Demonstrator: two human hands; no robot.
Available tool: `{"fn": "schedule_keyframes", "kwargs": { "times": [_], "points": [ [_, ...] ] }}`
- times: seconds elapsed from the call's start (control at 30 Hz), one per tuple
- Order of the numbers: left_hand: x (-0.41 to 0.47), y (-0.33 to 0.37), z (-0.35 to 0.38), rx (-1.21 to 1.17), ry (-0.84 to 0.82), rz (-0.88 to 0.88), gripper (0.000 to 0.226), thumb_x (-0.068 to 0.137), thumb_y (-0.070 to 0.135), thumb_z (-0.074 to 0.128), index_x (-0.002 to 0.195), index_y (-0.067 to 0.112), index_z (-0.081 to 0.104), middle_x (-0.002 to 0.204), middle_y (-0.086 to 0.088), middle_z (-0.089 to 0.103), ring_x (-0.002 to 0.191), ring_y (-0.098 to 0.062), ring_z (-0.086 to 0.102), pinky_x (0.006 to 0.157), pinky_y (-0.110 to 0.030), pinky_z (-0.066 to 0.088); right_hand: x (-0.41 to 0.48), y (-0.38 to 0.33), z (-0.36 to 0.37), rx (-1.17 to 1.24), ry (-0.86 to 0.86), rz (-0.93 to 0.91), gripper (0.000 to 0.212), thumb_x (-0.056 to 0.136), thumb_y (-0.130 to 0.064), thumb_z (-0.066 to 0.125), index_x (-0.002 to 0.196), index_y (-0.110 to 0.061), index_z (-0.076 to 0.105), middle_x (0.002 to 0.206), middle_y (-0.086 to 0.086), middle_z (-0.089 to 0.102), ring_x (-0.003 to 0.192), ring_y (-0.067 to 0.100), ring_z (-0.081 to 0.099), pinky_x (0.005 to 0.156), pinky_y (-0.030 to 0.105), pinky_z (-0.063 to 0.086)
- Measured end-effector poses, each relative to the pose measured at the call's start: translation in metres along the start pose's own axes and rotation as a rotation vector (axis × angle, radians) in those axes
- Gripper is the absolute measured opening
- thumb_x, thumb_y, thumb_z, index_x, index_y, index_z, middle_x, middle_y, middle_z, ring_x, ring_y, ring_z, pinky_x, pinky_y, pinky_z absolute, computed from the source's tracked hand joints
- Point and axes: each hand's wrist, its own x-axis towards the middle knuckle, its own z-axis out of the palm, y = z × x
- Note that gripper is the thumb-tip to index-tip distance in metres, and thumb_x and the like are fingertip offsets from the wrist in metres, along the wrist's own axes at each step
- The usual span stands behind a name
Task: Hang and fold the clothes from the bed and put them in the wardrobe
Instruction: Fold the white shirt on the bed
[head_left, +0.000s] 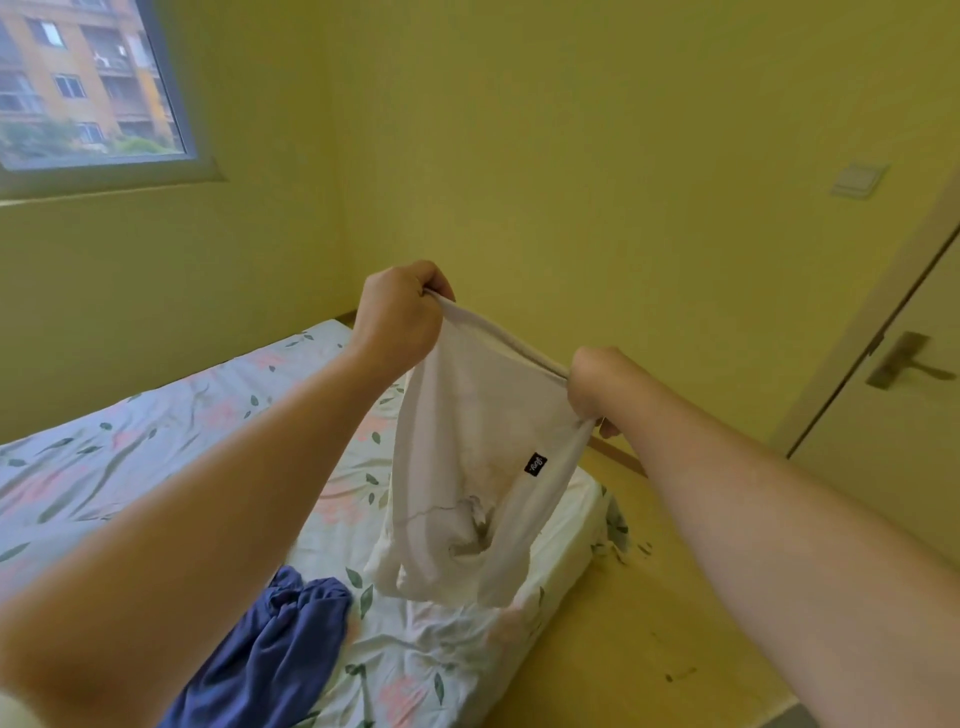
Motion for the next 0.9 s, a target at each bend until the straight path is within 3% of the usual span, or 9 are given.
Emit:
{"fn": "schedule_keyframes", "kwargs": {
  "times": [0.13, 0.33, 0.53, 0.6, 0.67, 0.77, 0.83, 0.9],
  "points": [
    [0.001, -0.005, -0.003, 0.033, 0.004, 0.005, 0.044, 0.068, -0.005, 0.032, 0.078, 0.015, 0.069, 0.080, -0.003, 0.067, 0.070, -0.015, 0.056, 0.057, -0.026, 0.044, 0.000, 0.001, -0.006, 0.011, 0.069, 0.001, 0.021, 0.093, -0.006, 0.055, 0.072, -0.007, 0.055, 0.067, 0.009, 0.057, 0.052, 0.022, 0.056, 0.040, 0.027, 0.038],
    [0.001, -0.013, -0.008, 0.065, 0.033, -0.011, 0.043, 0.069, -0.006, 0.032, 0.081, 0.012, 0.069, 0.078, -0.001, 0.064, 0.069, -0.013, 0.053, 0.057, -0.025, 0.043, 0.000, -0.005, -0.009, 0.055, 0.204, -0.057, 0.021, 0.088, 0.001, 0.053, 0.070, -0.008, 0.050, 0.070, 0.009, 0.052, 0.054, 0.022, 0.051, 0.041, 0.028, 0.034],
    [-0.009, -0.041, -0.003, 0.196, 0.003, 0.044, 0.029, 0.081, 0.000, 0.039, 0.085, 0.011, 0.066, 0.083, -0.005, 0.063, 0.081, -0.026, 0.056, 0.059, -0.029, 0.040, 0.005, -0.005, -0.015, 0.162, 0.340, -0.069, 0.021, 0.087, 0.008, 0.048, 0.071, -0.007, 0.051, 0.073, 0.006, 0.049, 0.058, 0.020, 0.046, 0.048, 0.026, 0.033],
    [-0.016, -0.055, 0.004, 0.247, -0.056, 0.076, 0.015, 0.081, 0.006, 0.050, 0.089, 0.011, 0.062, 0.090, -0.006, 0.061, 0.086, -0.027, 0.054, 0.067, -0.035, 0.044, 0.008, -0.004, -0.016, 0.278, 0.354, -0.074, 0.018, 0.088, 0.006, 0.047, 0.084, -0.005, 0.061, 0.082, 0.007, 0.055, 0.069, 0.025, 0.054, 0.058, 0.031, 0.049],
    [-0.026, -0.069, 0.016, 0.316, -0.148, 0.076, 0.021, 0.077, 0.013, 0.065, 0.096, 0.015, 0.054, 0.099, -0.002, 0.052, 0.089, -0.022, 0.047, 0.069, -0.032, 0.042, 0.010, -0.003, -0.016, 0.471, 0.373, -0.053, 0.024, 0.091, 0.004, 0.044, 0.098, -0.006, 0.064, 0.094, 0.010, 0.059, 0.082, 0.030, 0.059, 0.073, 0.039, 0.057],
    [-0.043, -0.093, 0.037, 0.342, -0.173, -0.072, 0.037, 0.079, 0.007, 0.071, 0.101, 0.024, 0.047, 0.105, 0.002, 0.046, 0.090, -0.017, 0.044, 0.064, -0.021, 0.034, 0.012, -0.007, -0.017, 0.800, 0.381, -0.077, 0.026, 0.093, -0.002, 0.040, 0.102, -0.014, 0.061, 0.098, 0.004, 0.058, 0.091, 0.026, 0.057, 0.071, 0.033, 0.047],
    [-0.057, -0.105, 0.049, 0.350, -0.171, -0.207, 0.027, 0.086, 0.009, 0.069, 0.104, 0.022, 0.054, 0.107, 0.003, 0.047, 0.091, -0.017, 0.047, 0.074, -0.027, 0.046, 0.013, -0.010, -0.020, 1.014, 0.351, -0.097, 0.026, 0.091, -0.004, 0.038, 0.100, -0.018, 0.058, 0.096, -0.001, 0.056, 0.091, 0.024, 0.056, 0.070, 0.030, 0.043],
    [-0.073, -0.116, 0.061, 0.367, -0.254, -0.331, 0.010, 0.096, 0.017, 0.062, 0.087, 0.015, 0.060, 0.103, -0.001, 0.057, 0.085, -0.016, 0.054, 0.081, -0.035, 0.054, 0.012, -0.011, -0.027, 1.077, 0.362, -0.106, 0.027, 0.088, -0.006, 0.038, 0.101, -0.020, 0.057, 0.094, -0.004, 0.055, 0.085, 0.017, 0.054, 0.064, 0.028, 0.040]
  ]
}}
